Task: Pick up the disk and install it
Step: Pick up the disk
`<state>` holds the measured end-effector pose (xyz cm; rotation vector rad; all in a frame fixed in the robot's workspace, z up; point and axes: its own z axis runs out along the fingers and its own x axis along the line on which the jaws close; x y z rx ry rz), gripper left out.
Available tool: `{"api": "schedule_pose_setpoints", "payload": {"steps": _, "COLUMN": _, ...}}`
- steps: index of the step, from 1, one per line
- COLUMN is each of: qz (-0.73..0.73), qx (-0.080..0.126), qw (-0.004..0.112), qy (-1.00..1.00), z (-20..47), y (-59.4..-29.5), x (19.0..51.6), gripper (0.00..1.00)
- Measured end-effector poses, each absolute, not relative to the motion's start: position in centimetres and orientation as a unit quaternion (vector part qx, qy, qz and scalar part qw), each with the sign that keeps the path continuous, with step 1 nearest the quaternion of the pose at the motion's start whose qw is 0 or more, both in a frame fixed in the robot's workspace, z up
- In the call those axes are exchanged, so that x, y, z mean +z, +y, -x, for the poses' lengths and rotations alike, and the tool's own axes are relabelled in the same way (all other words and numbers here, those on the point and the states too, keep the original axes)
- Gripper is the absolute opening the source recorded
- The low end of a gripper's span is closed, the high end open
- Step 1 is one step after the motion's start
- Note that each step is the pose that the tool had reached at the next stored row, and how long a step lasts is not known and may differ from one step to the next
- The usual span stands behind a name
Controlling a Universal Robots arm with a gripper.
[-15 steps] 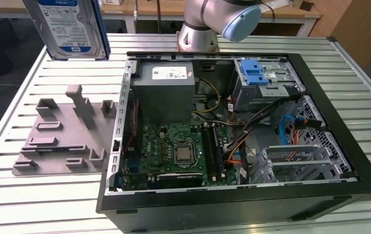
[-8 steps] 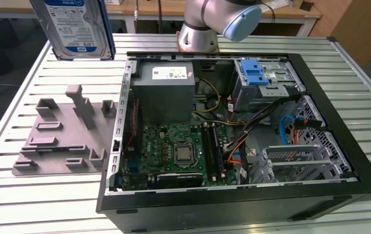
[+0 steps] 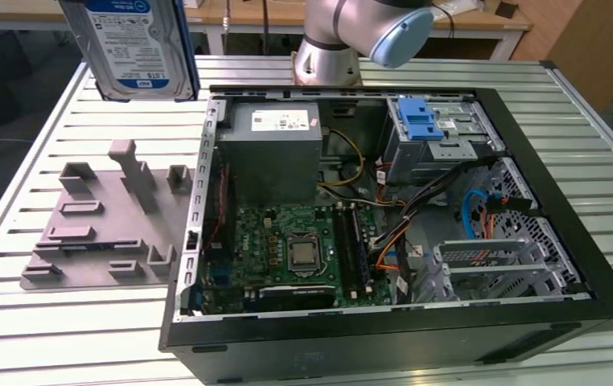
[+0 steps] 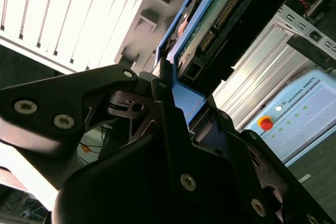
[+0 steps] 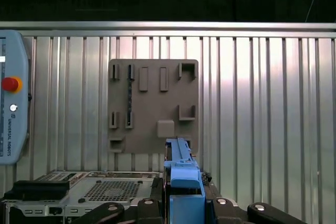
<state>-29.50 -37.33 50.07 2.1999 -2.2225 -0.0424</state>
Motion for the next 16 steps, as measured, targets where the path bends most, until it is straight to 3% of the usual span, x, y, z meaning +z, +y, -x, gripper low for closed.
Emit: {"api": "schedule_pose_setpoints", "payload": {"steps": 16, "qz": -0.703, "qx": -0.014, "qw": 0.007, "qy": -0.711, "z": 27.4, "y": -40.5, "x": 50.0, "gripper": 0.36}}
